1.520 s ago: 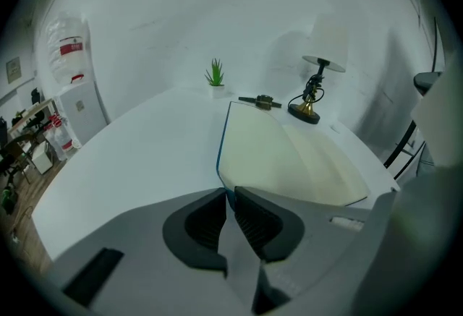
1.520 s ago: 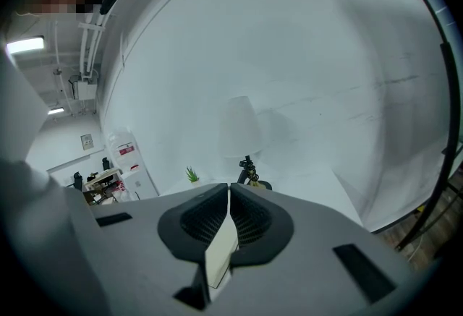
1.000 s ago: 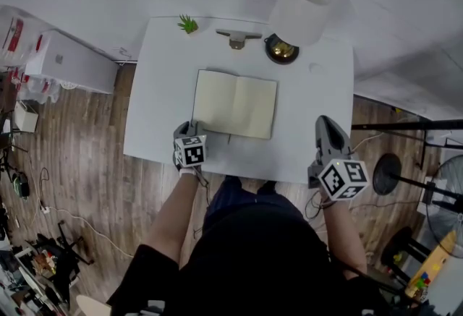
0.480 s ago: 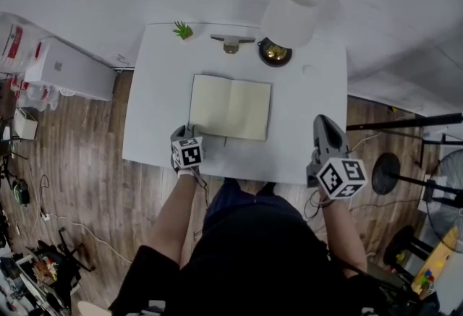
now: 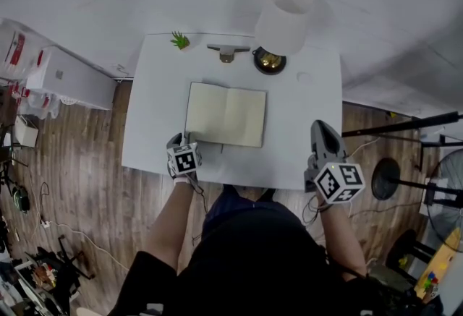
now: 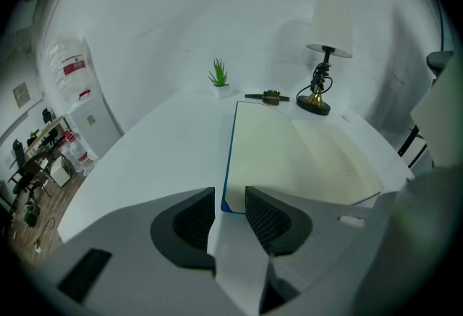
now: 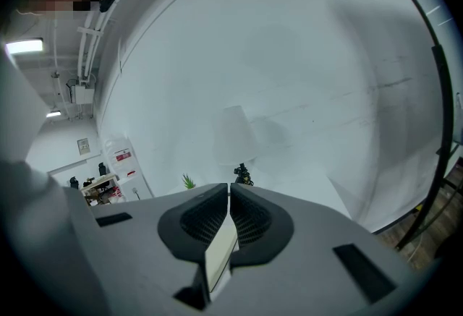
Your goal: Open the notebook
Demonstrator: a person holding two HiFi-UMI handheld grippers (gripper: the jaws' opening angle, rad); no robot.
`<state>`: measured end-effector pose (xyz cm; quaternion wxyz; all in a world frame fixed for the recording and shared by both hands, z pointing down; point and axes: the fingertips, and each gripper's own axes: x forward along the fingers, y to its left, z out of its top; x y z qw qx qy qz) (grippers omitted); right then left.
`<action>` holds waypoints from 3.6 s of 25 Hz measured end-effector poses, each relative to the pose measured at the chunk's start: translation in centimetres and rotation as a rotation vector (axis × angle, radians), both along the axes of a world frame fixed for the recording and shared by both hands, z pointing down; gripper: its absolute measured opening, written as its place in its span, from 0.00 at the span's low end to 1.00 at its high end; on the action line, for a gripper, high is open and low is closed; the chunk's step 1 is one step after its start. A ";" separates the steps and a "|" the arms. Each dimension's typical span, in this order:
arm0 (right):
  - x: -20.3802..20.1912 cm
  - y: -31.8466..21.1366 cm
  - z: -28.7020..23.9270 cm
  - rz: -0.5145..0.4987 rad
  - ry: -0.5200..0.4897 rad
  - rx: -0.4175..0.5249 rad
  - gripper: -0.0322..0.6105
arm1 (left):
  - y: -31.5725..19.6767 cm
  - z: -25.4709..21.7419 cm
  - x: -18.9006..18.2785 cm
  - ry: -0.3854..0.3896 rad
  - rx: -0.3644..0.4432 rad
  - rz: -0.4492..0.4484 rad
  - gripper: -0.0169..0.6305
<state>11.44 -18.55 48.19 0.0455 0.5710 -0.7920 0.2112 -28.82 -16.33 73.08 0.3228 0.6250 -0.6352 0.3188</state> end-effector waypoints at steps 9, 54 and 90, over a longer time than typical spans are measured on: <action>0.4 -0.1 -0.3 -0.017 -0.026 0.009 0.07 | -0.6 -4.3 -0.2 0.070 0.102 -0.058 0.23; 2.5 1.4 0.5 0.031 -0.002 -0.007 0.07 | -1.6 1.4 3.6 -0.103 -0.019 0.226 0.23; -1.1 -1.1 -3.8 -0.071 0.076 0.153 0.05 | -1.6 -6.6 1.6 0.118 0.182 0.025 0.24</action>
